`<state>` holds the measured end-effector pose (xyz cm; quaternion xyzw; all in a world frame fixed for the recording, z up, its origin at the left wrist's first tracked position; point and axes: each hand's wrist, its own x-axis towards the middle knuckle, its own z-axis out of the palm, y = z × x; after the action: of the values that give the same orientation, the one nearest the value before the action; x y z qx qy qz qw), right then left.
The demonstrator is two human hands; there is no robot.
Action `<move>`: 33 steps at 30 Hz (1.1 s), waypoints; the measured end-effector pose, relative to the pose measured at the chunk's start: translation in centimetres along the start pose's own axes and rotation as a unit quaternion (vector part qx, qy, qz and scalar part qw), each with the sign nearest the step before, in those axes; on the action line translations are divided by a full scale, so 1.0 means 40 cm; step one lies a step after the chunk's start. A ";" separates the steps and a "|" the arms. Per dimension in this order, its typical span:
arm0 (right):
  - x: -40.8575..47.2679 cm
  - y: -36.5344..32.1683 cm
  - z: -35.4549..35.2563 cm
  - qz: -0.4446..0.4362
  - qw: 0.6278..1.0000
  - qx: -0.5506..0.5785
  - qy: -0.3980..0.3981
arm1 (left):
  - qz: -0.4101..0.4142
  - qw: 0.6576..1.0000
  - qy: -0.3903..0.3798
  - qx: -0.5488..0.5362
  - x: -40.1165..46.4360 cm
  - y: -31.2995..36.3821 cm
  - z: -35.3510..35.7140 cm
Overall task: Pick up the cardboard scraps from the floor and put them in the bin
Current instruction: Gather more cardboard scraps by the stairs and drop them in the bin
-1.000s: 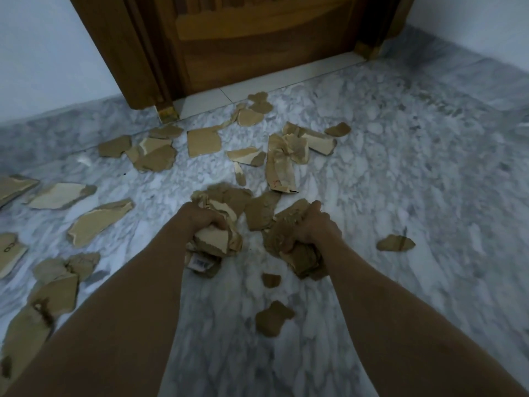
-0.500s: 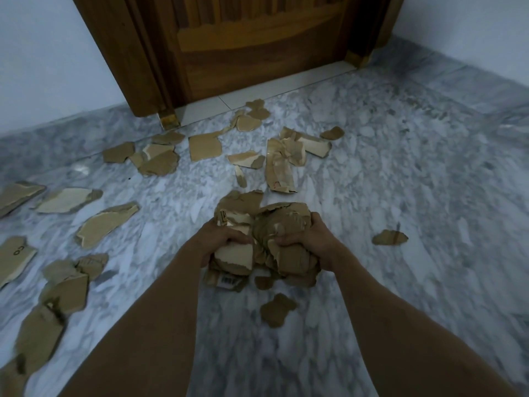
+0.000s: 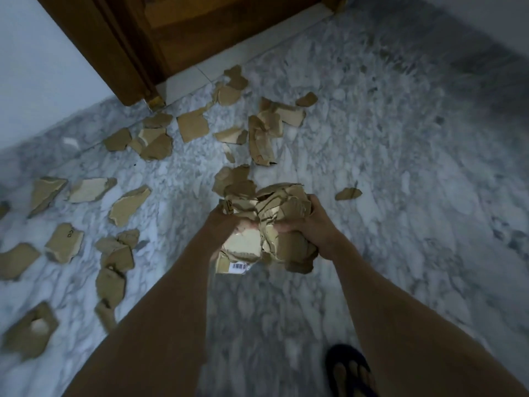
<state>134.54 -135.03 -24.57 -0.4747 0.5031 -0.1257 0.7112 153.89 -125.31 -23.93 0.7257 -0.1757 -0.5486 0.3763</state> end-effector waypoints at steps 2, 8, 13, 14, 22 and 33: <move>-0.095 -0.075 -0.019 0.011 1.000 0.011 0.012 | -0.011 1.000 -0.005 0.006 -0.095 0.090 0.012; -0.372 -0.350 -0.107 0.005 0.997 0.052 0.053 | -0.028 0.998 -0.049 -0.010 -0.353 0.414 0.094; -0.585 -0.540 -0.251 -0.027 0.989 0.088 0.117 | -0.011 0.996 -0.076 0.054 -0.510 0.663 0.235; -0.626 -0.573 -0.291 -0.035 0.986 0.095 0.132 | -0.010 0.994 -0.088 0.067 -0.537 0.714 0.278; -0.929 -0.803 -0.757 -0.090 0.954 0.136 0.252 | 0.062 0.966 -0.212 0.136 -0.699 1.087 0.766; -1.291 -0.880 -1.424 -0.105 0.903 0.157 0.386 | 0.097 0.923 -0.338 0.157 -0.889 1.316 1.526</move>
<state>73.62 -150.61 31.96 -0.3217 0.6591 -0.4501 0.5094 93.56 -157.63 31.57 0.5262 -0.4462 -0.6873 0.2270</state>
